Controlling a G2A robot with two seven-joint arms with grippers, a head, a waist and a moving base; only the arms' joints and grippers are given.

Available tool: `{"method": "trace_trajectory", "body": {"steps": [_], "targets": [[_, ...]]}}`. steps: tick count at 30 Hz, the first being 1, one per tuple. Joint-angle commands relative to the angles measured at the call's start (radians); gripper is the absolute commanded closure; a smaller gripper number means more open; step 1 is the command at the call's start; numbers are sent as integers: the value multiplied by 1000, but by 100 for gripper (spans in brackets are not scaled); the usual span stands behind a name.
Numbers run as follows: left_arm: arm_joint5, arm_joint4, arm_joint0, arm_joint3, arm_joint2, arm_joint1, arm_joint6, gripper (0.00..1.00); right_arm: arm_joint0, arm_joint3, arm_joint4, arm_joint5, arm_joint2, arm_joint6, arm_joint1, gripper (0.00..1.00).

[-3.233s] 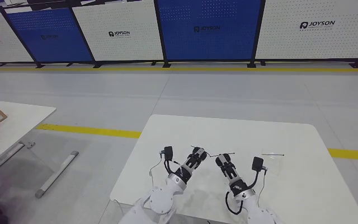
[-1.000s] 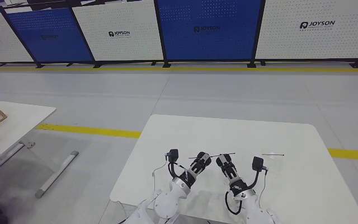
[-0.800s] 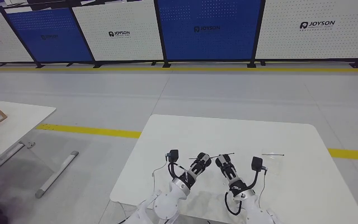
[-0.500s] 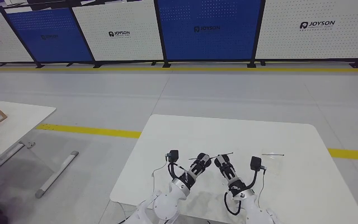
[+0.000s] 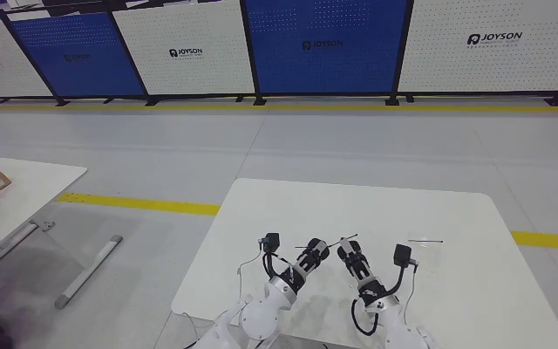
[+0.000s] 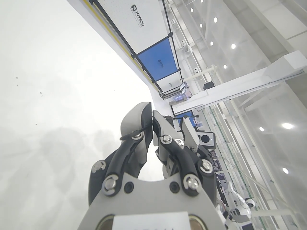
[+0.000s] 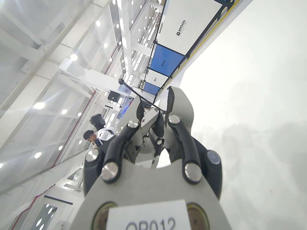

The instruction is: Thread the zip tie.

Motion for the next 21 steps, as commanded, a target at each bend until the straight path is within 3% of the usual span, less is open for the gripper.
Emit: {"method": "trace_trajectory", "body": {"steps": [1, 10, 21], "targets": [[-2, 2, 1, 0, -1, 0, 0, 100, -1, -2, -1, 0, 1, -1, 0, 78], [-5, 19, 3, 4, 0, 0, -4, 100, 3, -3, -10, 16, -2, -3, -3, 73], [0, 44, 5, 5, 2, -1, 2, 100, 4, -14, -44, 35, -13, -18, -6, 75]]}}
